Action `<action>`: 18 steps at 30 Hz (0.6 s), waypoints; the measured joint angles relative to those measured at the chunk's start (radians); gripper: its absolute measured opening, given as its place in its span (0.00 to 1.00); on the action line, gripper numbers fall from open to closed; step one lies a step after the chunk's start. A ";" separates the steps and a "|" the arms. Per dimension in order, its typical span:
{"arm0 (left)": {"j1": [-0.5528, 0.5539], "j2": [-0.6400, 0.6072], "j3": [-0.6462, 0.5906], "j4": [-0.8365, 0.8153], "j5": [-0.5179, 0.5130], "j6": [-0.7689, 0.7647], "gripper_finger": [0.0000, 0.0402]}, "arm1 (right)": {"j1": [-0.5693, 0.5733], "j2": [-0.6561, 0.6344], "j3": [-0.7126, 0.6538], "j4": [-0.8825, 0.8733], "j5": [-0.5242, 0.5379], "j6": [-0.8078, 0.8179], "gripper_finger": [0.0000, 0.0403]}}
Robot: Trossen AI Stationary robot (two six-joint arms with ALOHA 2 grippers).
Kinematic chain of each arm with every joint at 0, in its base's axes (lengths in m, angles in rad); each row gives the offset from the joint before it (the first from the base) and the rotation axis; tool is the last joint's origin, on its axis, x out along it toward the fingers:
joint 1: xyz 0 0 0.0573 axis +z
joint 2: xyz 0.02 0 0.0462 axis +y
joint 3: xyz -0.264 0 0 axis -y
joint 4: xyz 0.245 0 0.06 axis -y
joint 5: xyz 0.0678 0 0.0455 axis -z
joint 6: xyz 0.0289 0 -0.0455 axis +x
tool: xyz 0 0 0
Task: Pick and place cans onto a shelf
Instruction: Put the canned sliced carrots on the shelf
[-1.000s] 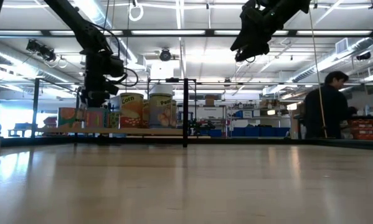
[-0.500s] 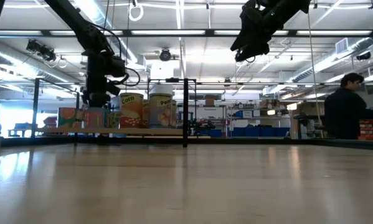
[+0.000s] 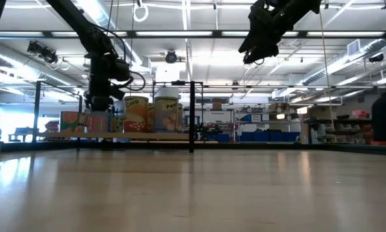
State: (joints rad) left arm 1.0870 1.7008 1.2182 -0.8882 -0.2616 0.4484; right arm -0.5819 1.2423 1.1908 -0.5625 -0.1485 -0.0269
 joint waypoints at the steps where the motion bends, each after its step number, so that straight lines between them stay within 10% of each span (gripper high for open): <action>1: -0.002 0.000 0.000 0.000 0.000 0.000 0.69 | 0.000 0.000 0.000 0.000 0.001 0.000 0.86; 18: -0.025 0.000 0.000 -0.022 -0.072 -0.017 0.88 | 0.000 0.000 0.000 -0.025 0.008 -0.021 0.86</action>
State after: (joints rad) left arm 1.0619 1.7008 1.2182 -0.9104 -0.3332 0.4310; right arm -0.5819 1.2423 1.1908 -0.5877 -0.1402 -0.0479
